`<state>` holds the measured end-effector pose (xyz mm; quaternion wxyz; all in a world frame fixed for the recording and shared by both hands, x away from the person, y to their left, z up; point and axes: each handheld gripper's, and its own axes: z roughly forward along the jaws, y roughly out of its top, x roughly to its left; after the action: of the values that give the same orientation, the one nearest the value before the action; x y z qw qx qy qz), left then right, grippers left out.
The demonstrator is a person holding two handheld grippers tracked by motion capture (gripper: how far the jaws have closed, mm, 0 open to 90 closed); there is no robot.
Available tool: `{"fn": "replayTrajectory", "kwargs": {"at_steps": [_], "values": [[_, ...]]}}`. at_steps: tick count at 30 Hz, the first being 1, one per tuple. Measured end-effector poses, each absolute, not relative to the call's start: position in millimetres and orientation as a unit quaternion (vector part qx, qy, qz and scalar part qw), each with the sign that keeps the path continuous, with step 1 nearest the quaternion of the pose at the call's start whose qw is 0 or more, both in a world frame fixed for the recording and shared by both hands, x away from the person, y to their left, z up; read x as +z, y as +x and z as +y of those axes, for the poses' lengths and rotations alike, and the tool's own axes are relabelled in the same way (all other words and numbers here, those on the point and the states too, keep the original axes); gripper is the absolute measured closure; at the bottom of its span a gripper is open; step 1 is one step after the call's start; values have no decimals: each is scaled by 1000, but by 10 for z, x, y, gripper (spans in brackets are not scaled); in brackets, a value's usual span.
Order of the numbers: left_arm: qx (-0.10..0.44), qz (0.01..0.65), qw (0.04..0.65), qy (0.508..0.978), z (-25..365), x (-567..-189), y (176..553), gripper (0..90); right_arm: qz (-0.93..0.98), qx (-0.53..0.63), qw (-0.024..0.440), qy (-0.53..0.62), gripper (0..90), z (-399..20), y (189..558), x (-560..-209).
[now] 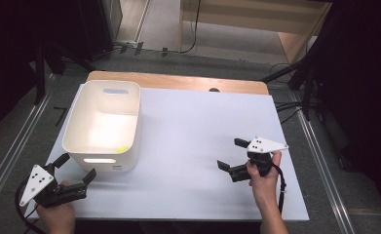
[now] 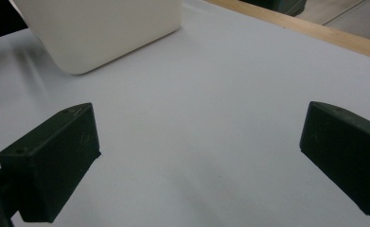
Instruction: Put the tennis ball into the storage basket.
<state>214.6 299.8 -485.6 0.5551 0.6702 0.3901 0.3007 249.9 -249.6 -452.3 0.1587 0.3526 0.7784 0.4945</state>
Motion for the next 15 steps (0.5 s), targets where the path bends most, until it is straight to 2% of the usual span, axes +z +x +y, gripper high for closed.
{"fn": "replayTrajectory", "kwargs": {"at_steps": [15], "values": [[301, 389, 558, 668, 3009, -4855, 2143, 0, 751, 506, 176, 386, 0, -2860, 2264, -4754]]}}
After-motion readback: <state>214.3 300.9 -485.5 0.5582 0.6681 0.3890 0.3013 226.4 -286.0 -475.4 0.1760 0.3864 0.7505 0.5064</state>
